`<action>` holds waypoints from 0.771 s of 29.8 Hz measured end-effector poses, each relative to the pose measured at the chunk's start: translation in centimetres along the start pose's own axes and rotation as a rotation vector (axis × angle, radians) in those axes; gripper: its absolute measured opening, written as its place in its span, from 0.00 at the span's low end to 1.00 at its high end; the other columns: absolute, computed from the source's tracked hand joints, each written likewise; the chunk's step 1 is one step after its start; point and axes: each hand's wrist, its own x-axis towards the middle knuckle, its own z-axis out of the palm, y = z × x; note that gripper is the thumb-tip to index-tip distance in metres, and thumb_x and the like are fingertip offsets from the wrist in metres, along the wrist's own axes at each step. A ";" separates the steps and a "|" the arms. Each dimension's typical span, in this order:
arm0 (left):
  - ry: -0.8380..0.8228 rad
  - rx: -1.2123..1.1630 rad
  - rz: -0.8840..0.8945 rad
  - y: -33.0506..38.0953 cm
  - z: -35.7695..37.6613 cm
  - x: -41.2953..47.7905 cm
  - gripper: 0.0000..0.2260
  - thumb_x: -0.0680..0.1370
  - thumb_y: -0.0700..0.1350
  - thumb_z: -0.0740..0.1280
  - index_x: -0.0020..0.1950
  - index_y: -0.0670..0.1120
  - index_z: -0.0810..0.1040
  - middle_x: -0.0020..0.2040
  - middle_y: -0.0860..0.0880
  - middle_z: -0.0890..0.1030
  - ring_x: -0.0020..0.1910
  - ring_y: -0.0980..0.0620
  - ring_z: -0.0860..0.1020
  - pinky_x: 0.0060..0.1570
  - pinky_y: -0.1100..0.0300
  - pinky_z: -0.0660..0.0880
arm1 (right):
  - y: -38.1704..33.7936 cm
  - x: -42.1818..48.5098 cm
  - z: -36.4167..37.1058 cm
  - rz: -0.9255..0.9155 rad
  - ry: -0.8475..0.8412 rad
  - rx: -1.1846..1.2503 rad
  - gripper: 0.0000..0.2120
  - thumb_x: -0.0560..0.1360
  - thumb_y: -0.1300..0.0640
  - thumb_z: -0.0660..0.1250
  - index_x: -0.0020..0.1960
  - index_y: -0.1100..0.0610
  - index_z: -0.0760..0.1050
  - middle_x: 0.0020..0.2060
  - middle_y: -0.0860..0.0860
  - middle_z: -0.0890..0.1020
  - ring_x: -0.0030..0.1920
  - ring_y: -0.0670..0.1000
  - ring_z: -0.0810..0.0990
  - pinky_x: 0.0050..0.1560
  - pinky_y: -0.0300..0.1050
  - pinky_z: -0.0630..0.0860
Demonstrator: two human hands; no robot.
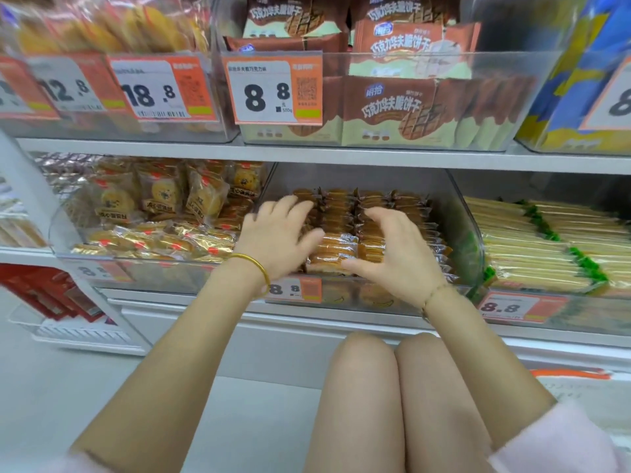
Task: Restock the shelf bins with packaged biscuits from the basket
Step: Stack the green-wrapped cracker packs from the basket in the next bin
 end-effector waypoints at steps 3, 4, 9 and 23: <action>-0.018 0.011 0.003 -1.3 -0.1 2.3 0.20 0.82 0.54 0.50 0.70 0.49 0.67 0.70 0.49 0.68 0.70 0.46 0.63 0.66 0.48 0.60 | -1.7 2.0 1.0 -0.028 -0.273 0.009 0.49 0.61 0.31 0.71 0.74 0.46 0.53 0.72 0.49 0.63 0.70 0.53 0.64 0.67 0.55 0.67; -0.074 0.040 0.023 -1.3 0.0 2.9 0.20 0.82 0.54 0.49 0.68 0.48 0.70 0.68 0.47 0.71 0.68 0.45 0.66 0.64 0.48 0.62 | -1.9 2.4 1.5 -0.033 -0.306 -0.034 0.48 0.61 0.31 0.70 0.74 0.46 0.54 0.71 0.49 0.64 0.70 0.54 0.65 0.67 0.55 0.67; -0.304 0.074 -0.027 -1.0 0.5 5.1 0.25 0.82 0.57 0.42 0.61 0.47 0.74 0.60 0.44 0.78 0.59 0.44 0.74 0.58 0.49 0.68 | -0.8 3.7 2.1 -0.069 -0.311 0.018 0.36 0.66 0.38 0.71 0.69 0.49 0.65 0.66 0.47 0.72 0.66 0.51 0.69 0.65 0.50 0.69; -0.217 0.059 -0.084 -0.9 1.2 5.8 0.32 0.81 0.58 0.38 0.52 0.44 0.80 0.45 0.44 0.80 0.44 0.46 0.76 0.45 0.55 0.69 | -0.5 3.0 2.3 -0.013 -0.322 0.351 0.37 0.66 0.49 0.76 0.70 0.48 0.63 0.65 0.44 0.70 0.61 0.43 0.69 0.61 0.39 0.69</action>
